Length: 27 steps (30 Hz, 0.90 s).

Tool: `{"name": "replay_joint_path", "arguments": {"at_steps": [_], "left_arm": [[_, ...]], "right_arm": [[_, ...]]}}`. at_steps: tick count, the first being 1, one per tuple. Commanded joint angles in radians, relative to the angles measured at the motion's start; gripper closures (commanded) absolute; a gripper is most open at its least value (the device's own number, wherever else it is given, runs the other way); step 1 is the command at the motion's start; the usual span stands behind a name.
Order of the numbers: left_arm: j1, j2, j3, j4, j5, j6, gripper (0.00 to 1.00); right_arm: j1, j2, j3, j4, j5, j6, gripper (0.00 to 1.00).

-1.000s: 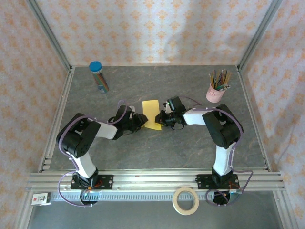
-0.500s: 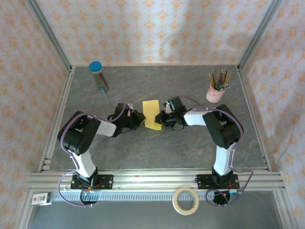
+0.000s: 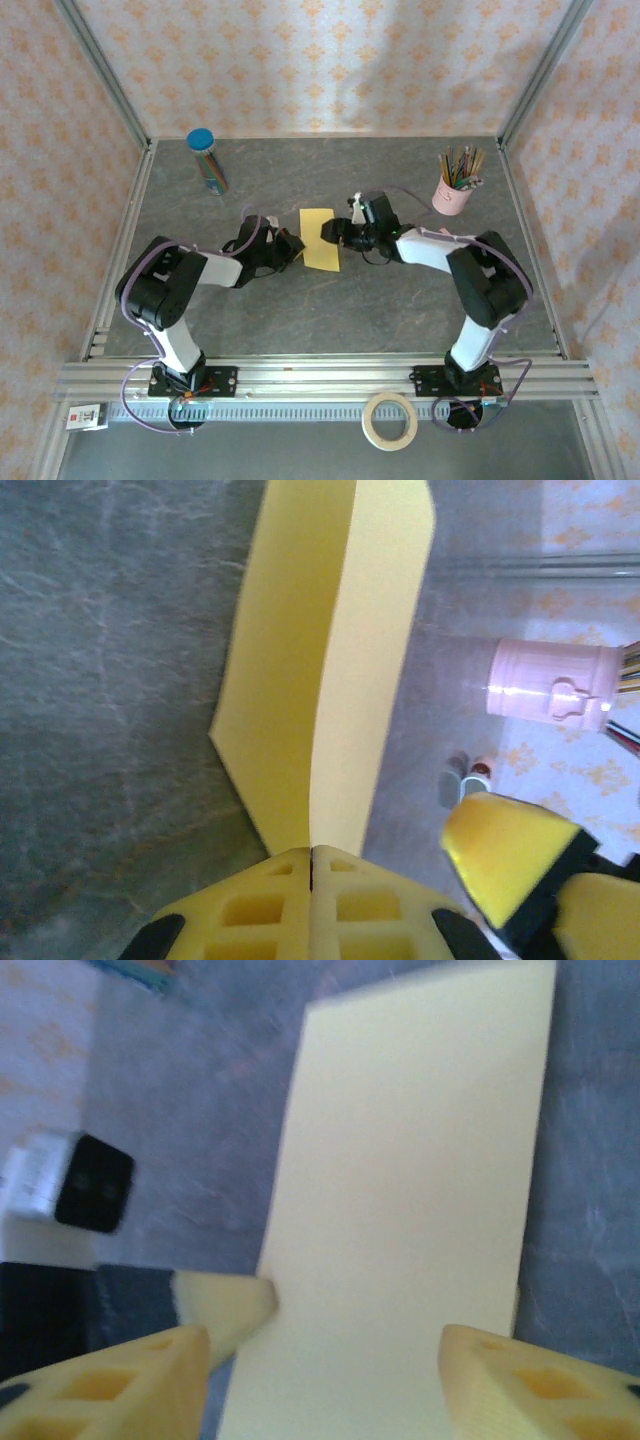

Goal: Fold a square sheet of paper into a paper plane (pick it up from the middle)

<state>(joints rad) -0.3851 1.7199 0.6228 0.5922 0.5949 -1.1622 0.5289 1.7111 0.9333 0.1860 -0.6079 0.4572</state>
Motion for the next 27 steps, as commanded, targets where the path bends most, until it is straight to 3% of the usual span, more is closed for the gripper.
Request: {"name": "replay_joint_path", "arguments": {"at_steps": [1,5,17,27], "left_arm": [[0.003,-0.049,-0.024,0.029,-0.006,-0.065,1.0],[0.003,-0.053,-0.036,0.052,0.003,-0.126,1.0],[0.002,-0.049,-0.05,0.058,0.006,-0.165,1.0],[0.0,-0.049,-0.059,0.063,-0.005,-0.165,1.0]], "right_arm": [[-0.004,-0.084,-0.035,0.063,0.119,-0.128,0.29],[-0.002,-0.13,-0.075,0.107,0.149,-0.221,0.23],[0.133,-0.217,-0.209,0.232,0.194,-0.548,0.24],[0.26,-0.12,-0.191,0.199,0.305,-0.746,0.34]]}}
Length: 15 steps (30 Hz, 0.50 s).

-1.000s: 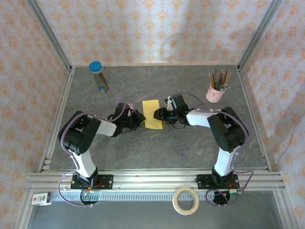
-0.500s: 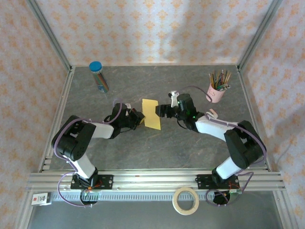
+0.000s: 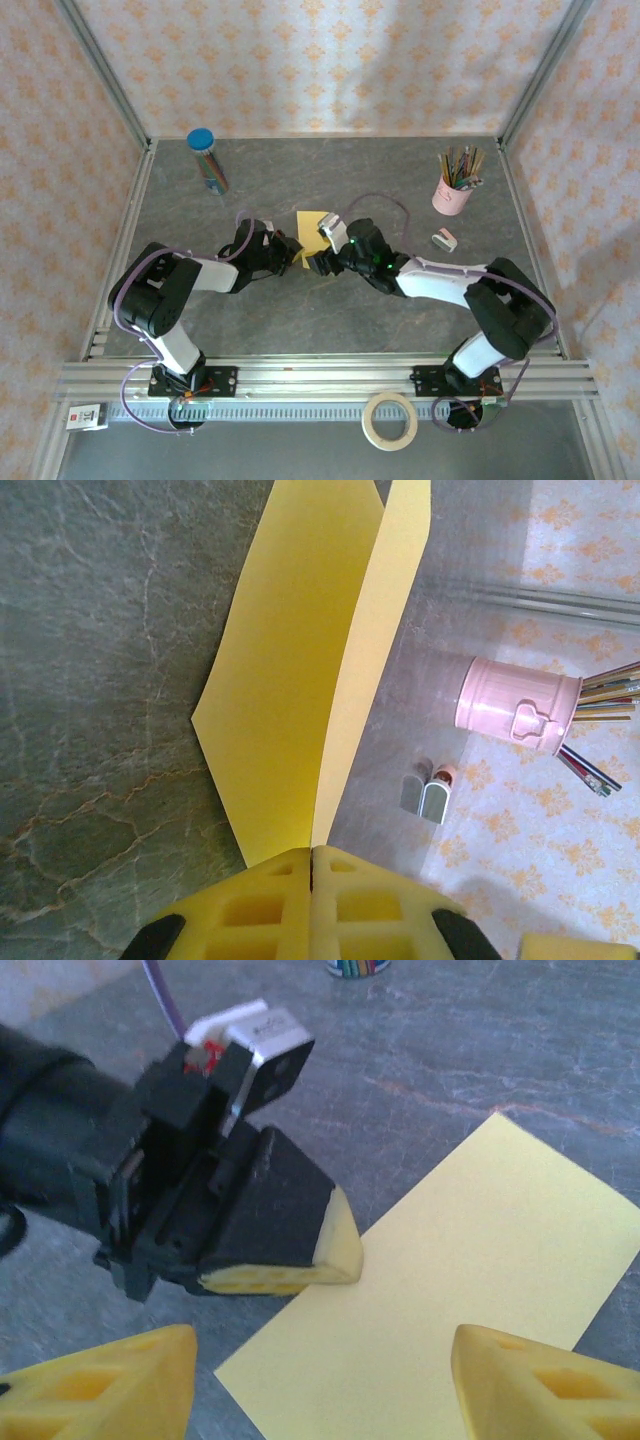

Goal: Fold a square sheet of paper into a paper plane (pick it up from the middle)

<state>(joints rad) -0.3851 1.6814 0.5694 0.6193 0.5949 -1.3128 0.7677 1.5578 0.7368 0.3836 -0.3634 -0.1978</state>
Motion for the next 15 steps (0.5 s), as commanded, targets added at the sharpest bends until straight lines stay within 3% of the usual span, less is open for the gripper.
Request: {"name": "replay_joint_path", "arguments": {"at_steps": [1,15], "left_arm": [[0.0,-0.011,-0.004,0.036,-0.004,-0.015,1.0],[-0.004,-0.002,0.001,0.042,0.003,-0.02,1.0]], "right_arm": [[0.032,0.044,0.007,-0.003,0.068,-0.107,0.34],[0.062,0.123,-0.019,0.021,0.098,-0.222,0.4]]}}
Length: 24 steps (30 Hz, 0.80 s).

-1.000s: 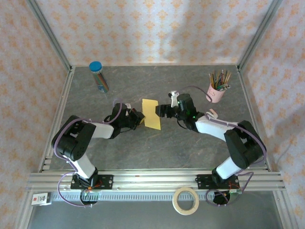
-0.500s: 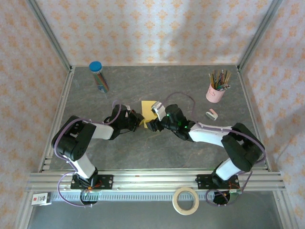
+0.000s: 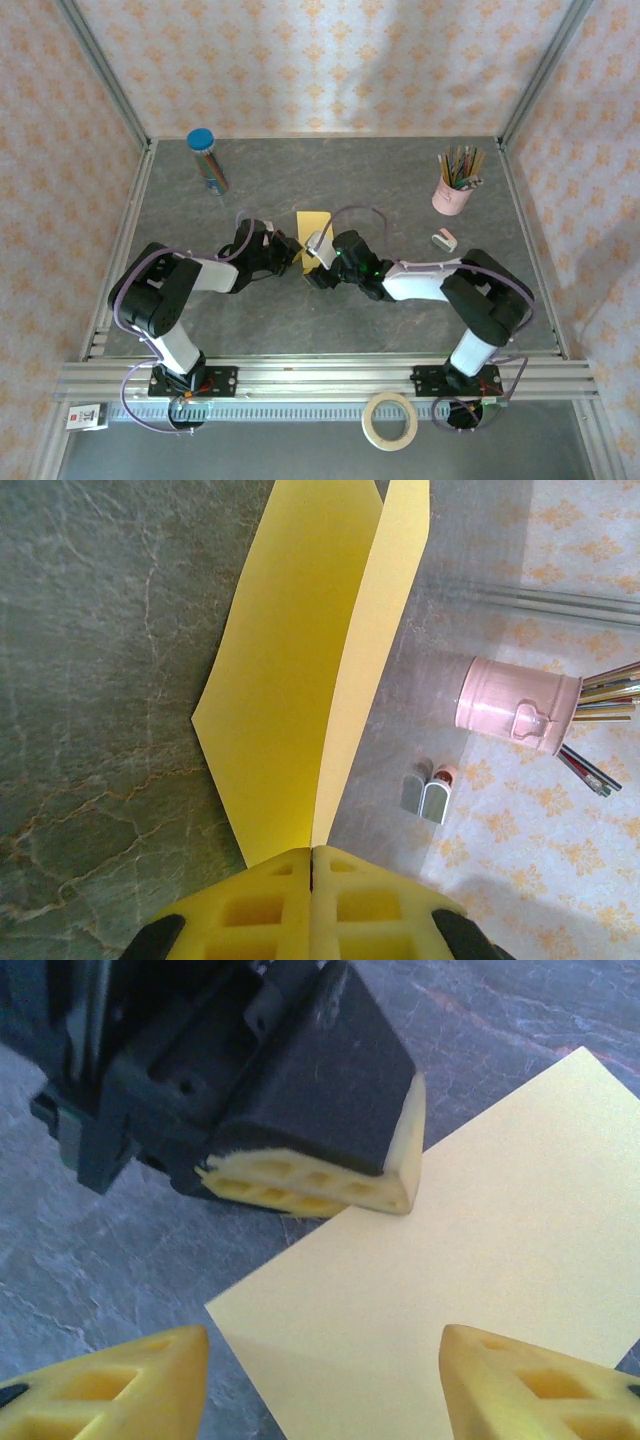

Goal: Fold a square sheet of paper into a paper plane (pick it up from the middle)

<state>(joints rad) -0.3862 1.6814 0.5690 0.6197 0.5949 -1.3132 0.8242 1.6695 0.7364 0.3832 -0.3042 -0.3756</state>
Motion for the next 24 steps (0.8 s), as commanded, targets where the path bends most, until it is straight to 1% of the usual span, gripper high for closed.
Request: {"name": "replay_joint_path", "arguments": {"at_steps": [1,4,6,10,15,18,24], "left_arm": [[-0.003,-0.002,0.001,0.041,0.003,-0.018,1.0],[-0.002,0.003,0.006,0.044,0.005,-0.019,1.0],[-0.003,0.005,0.009,0.046,0.005,-0.02,1.0],[-0.004,0.008,0.008,0.045,0.005,-0.019,1.0],[-0.003,0.011,0.009,0.041,0.005,-0.017,1.0],[-0.006,0.013,0.008,0.041,0.005,-0.016,1.0],[-0.01,0.016,0.005,0.046,0.006,-0.016,1.0]], "right_arm": [[0.006,0.011,-0.02,0.022,0.037,-0.052,0.41],[0.005,0.015,-0.026,0.032,0.056,-0.066,0.41],[0.006,0.012,-0.028,0.034,0.078,-0.069,0.46],[0.006,-0.012,-0.042,0.062,0.089,-0.066,0.5],[0.006,-0.042,-0.057,0.09,0.066,-0.043,0.57],[0.006,-0.041,-0.058,0.101,0.035,-0.027,0.58],[0.005,-0.027,-0.042,0.097,0.021,-0.016,0.58]]}}
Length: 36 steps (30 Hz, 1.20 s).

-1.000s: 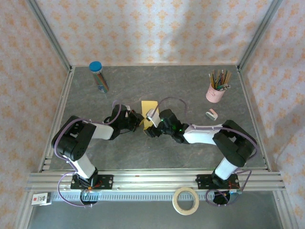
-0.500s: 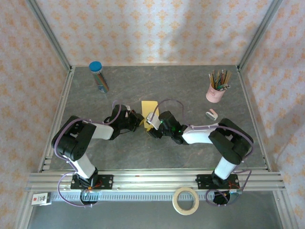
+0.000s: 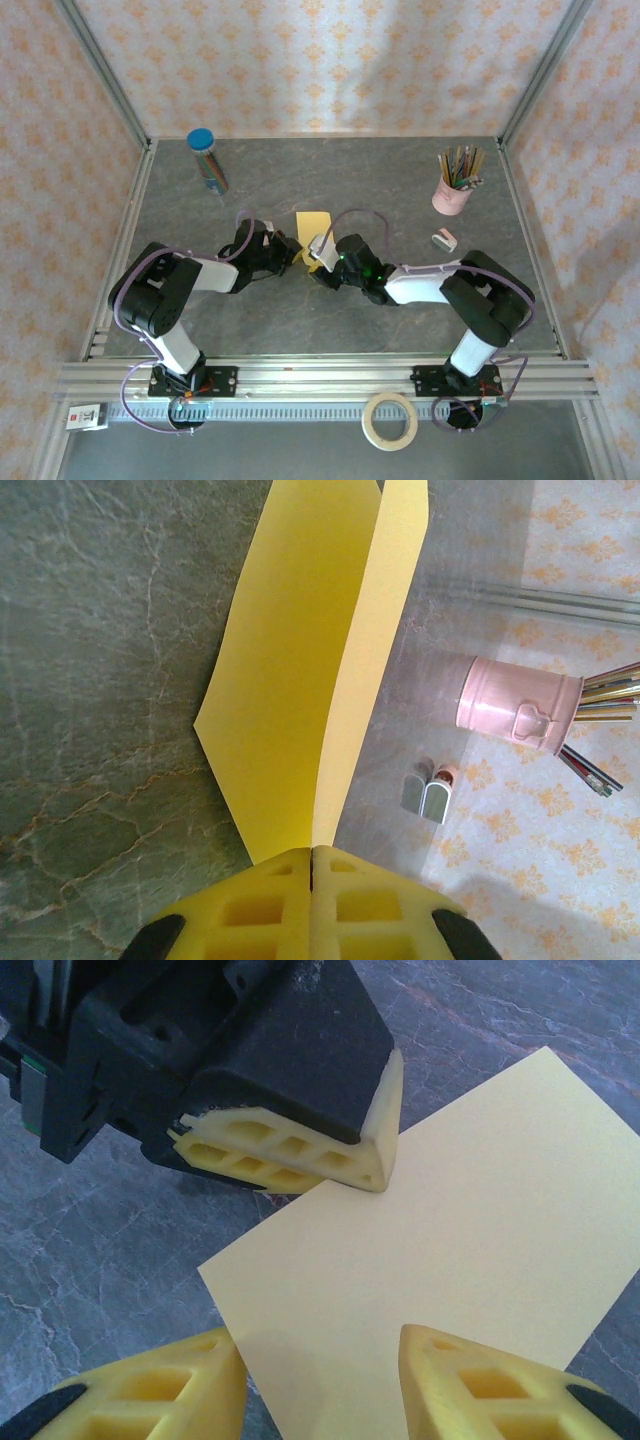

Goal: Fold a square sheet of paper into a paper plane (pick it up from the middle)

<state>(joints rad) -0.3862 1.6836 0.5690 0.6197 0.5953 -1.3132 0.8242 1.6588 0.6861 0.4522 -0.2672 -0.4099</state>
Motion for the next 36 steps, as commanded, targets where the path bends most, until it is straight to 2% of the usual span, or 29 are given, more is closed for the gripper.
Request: {"name": "replay_joint_path", "arguments": {"at_steps": [1,7,21,25,30,33,36], "left_arm": [[-0.011,0.014,0.005,0.046,0.006,-0.015,1.0],[-0.013,0.012,0.006,0.046,0.006,-0.017,1.0],[-0.015,-0.005,-0.001,0.022,-0.004,-0.013,1.0],[-0.005,-0.035,0.001,-0.024,-0.029,0.01,0.89],[0.026,-0.117,0.012,-0.129,-0.096,0.081,0.67],[0.03,-0.161,0.044,-0.186,-0.13,0.141,0.62],[0.027,-0.16,0.084,-0.205,-0.129,0.184,0.61]], "right_arm": [[0.006,-0.013,0.012,0.027,-0.021,0.018,0.58],[0.006,0.011,0.038,0.001,-0.071,0.02,0.61],[0.006,0.013,0.052,0.004,-0.071,0.035,0.78],[0.006,0.001,0.04,0.002,-0.085,0.048,0.85],[0.004,-0.004,0.022,0.006,-0.136,0.096,0.91],[0.004,0.0,0.015,0.008,-0.178,0.14,0.93],[0.003,0.012,0.02,-0.003,-0.213,0.189,0.98]]}}
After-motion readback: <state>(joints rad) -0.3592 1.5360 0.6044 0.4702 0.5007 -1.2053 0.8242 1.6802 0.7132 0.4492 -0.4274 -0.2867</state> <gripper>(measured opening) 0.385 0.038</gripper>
